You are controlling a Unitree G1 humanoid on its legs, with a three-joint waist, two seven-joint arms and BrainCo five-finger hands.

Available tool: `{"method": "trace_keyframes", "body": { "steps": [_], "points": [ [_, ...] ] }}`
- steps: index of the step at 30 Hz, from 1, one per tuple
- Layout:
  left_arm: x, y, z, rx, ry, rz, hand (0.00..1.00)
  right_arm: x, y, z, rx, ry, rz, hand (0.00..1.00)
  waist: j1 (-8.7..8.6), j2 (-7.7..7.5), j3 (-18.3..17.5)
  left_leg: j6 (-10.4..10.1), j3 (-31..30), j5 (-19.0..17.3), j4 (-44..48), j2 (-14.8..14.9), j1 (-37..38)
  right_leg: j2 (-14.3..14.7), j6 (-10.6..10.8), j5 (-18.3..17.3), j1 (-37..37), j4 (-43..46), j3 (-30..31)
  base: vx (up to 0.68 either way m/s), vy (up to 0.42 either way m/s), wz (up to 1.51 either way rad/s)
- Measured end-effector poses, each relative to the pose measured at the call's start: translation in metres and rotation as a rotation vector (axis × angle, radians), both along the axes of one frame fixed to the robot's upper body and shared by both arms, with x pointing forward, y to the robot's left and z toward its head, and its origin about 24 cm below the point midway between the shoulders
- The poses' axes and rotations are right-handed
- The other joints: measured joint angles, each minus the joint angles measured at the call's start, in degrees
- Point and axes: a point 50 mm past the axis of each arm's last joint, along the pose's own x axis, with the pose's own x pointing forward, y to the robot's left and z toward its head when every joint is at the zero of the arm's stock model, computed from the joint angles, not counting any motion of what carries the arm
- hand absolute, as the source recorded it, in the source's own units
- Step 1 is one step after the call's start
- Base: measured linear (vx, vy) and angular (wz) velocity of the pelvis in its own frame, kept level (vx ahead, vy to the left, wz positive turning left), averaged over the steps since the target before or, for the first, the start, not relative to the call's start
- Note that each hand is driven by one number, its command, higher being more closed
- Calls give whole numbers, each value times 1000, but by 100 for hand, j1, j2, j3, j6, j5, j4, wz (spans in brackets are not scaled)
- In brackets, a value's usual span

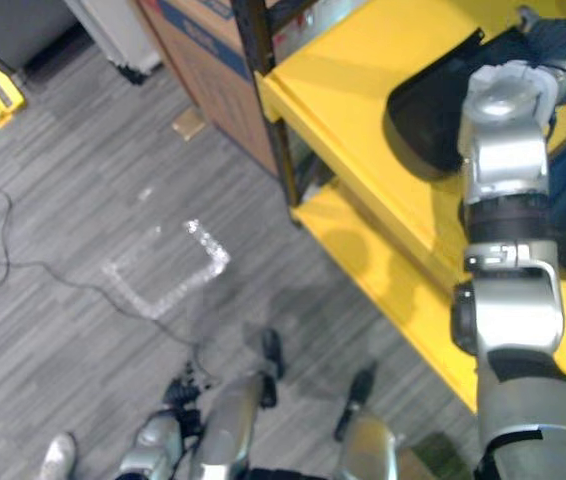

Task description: Walk over and take plastic housings, then place them on the shelf

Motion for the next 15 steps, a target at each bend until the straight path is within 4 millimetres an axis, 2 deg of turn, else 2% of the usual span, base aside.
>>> {"method": "trace_keyframes", "body": {
  "steps": [6, 10, 12, 15],
  "points": [
    [0, 0, 0, -2, -1, -5, 0, -9, -13, 13, -15, -32, -37, 0, -14, 0, 0, 0, 67, 0, -11, 5, 11, -9, 0, 0, -67, 48, 94, 12, 12, -6],
    [0, -1, 0, -4, -1, -10, 0, -11, -10, 17, -41, -42, 21, 0, -56, 0, 0, 0, 151, 0, -12, 30, 9, -7, 0, 0, -161, 86, 181, -4, 9, -11],
    [0, -1, 0, -5, 0, -11, 0, -11, -7, 16, -63, -34, 57, 0, -81, 0, 0, 0, 186, -1, -12, 43, 9, 0, 4, 4, -175, 89, 232, 9, 4, -11],
    [1, -3, 0, -6, -3, -23, 0, -7, -7, 3, -71, 24, 89, 0, -116, 0, 0, 0, 189, -1, -9, 58, 10, 12, 5, 5, -185, 90, 237, 0, 0, 0]
  ]
}}
